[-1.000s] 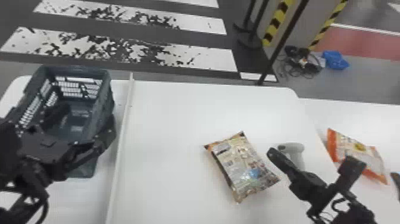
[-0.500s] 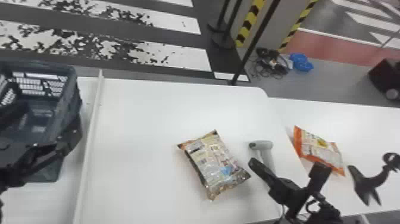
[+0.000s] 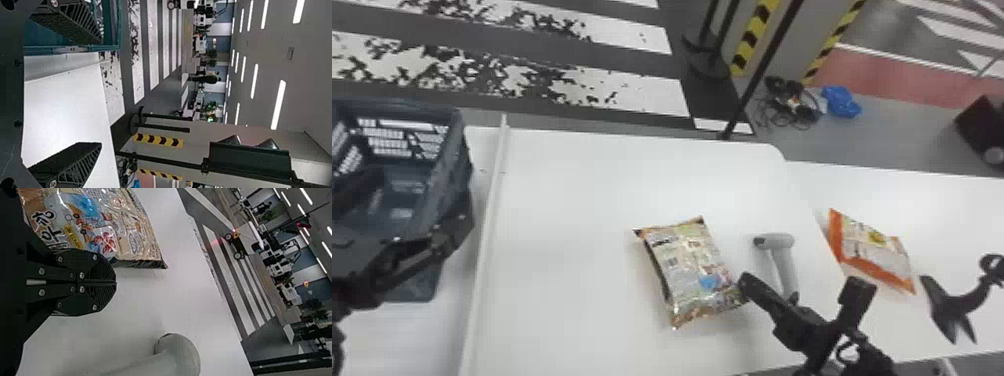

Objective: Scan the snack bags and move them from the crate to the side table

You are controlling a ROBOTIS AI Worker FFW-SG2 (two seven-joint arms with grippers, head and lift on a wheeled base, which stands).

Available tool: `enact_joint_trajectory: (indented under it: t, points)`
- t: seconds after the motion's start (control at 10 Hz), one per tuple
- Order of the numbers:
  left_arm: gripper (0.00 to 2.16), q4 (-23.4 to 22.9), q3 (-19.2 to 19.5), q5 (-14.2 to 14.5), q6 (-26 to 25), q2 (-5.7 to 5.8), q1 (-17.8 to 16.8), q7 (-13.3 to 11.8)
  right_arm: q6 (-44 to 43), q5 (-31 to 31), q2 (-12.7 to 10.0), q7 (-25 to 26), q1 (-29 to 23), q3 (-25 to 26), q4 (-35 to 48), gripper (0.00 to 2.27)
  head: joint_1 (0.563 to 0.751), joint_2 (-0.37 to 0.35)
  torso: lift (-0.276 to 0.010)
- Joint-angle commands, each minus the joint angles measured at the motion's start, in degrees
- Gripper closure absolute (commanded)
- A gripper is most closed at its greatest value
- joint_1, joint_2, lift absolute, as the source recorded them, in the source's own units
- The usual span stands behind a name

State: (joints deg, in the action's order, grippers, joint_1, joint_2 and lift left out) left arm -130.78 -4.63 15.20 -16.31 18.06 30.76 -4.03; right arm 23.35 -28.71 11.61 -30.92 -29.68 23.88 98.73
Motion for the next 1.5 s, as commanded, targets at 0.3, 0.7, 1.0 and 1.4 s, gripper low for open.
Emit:
enact_joint_trajectory:
  t: [0.3,0.7,1.0,1.4]
  points:
    - [0.07,0.0,0.15,0.0,0.17,-0.13,0.09,0.08,-0.01,-0.29,-0.18,-0.54,-1.88,-1.91,1.73,2.24,0.695,-0.28,-0.087]
    - [0.07,0.0,0.24,0.0,0.0,-0.31,0.09,0.17,-0.18,-1.35,-0.18,-0.1,-1.44,0.02,3.4,1.52,0.695,-0.268,-0.087]
    - [0.07,0.09,0.24,0.0,0.0,-0.39,0.09,0.43,1.05,4.28,1.93,-0.81,-3.37,3.54,12.63,0.02,0.695,-0.296,-0.087]
    - [0.07,0.26,0.15,0.18,0.35,-0.57,0.18,0.87,2.45,8.41,5.0,0.69,-1.96,4.59,10.17,0.05,0.695,-0.343,-0.087]
